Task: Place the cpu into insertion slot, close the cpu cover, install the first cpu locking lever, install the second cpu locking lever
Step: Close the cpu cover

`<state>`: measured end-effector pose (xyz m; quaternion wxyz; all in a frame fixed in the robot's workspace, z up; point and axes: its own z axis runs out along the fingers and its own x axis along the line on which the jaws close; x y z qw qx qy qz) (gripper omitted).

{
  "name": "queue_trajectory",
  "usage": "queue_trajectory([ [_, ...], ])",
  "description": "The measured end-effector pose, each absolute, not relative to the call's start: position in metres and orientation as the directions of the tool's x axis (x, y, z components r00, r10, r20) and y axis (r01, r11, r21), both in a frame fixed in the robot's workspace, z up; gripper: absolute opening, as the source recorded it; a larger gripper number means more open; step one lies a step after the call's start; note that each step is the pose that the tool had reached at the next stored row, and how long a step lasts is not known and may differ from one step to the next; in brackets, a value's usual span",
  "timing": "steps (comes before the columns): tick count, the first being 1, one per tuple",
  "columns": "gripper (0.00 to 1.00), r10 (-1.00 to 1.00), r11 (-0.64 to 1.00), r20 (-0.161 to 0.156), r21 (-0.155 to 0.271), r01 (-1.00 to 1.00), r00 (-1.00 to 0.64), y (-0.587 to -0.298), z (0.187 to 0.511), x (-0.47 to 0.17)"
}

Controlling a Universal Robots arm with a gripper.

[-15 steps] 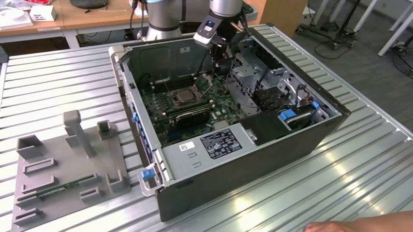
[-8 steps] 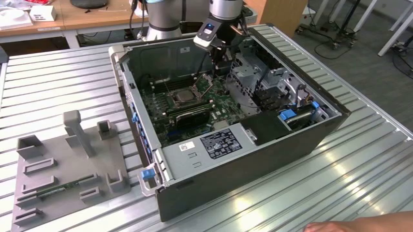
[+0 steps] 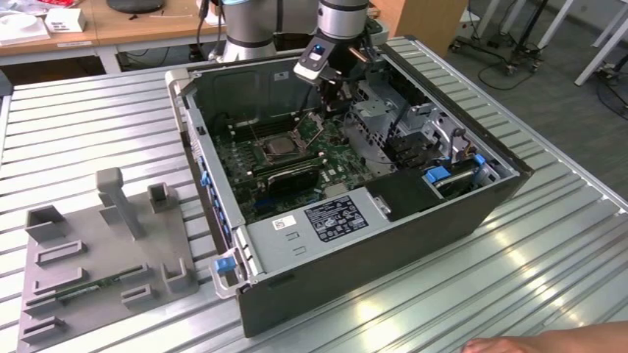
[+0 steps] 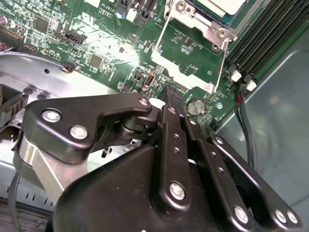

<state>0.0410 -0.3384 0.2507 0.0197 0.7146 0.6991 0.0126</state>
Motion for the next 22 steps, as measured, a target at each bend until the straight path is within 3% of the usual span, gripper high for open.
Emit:
queue_trajectory([
  [22,0.10,1.000,-0.022,-0.004,0.046,0.999,0.022,-0.338,0.245,0.006],
])
